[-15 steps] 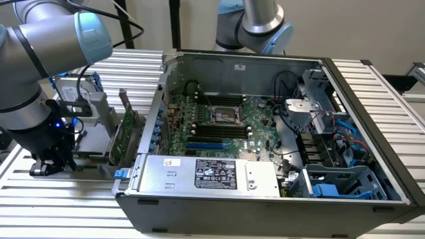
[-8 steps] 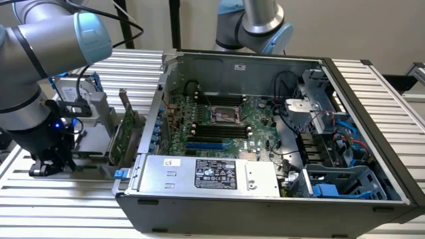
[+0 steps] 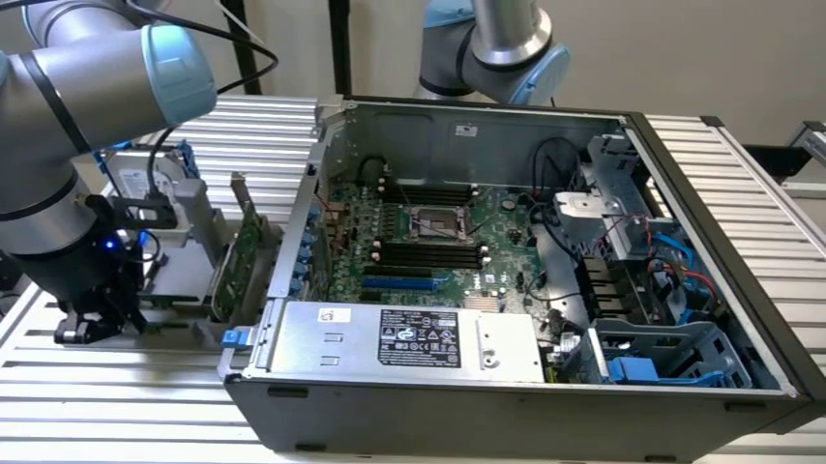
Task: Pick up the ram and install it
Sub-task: 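Pick up the ram and move it above insertion slot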
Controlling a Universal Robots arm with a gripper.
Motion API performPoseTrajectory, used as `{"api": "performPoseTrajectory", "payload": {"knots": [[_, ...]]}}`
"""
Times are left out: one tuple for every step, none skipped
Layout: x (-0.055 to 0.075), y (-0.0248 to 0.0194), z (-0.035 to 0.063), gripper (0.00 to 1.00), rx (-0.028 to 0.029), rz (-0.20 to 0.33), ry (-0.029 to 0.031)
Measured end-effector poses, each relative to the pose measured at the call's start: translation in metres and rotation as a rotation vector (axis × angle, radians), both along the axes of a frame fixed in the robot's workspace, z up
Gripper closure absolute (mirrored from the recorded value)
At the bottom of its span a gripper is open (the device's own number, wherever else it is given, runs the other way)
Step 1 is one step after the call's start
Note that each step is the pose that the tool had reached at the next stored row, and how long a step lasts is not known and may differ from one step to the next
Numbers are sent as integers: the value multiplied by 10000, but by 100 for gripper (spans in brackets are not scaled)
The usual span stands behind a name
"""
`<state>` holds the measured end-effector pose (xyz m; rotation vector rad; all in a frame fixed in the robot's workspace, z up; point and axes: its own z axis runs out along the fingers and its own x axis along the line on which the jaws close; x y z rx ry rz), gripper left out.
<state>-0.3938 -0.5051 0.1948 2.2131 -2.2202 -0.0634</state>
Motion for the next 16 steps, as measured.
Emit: {"api": "performPoseTrajectory", "payload": {"knots": [[0, 0, 0, 100, 0, -44, 1], [0, 0, 0, 100, 0, -97, 0], [0, 0, 0, 100, 0, -148, 0], [0, 0, 0, 100, 1, -191, 1], [0, 0, 0, 100, 1, -218, 0], [0, 0, 0, 100, 1, -224, 0], [0, 0, 1, 100, 2, -223, 0], [0, 0, 3, 100, 2, -223, -1], [0, 0, 10, 100, -1, -224, 2], [0, -1, 19, 100, -1, -223, 3], [0, 0, 27, 100, 0, -224, 1], [0, 0, 39, 100, 0, -224, 2], [0, 0, 52, 100, 0, -224, 2], [0, 0, 69, 100, 0, -223, 1], [0, 0, 85, 100, 1, -223, 0], [1, 0, 107, 100, 0, -223, 0]]}}
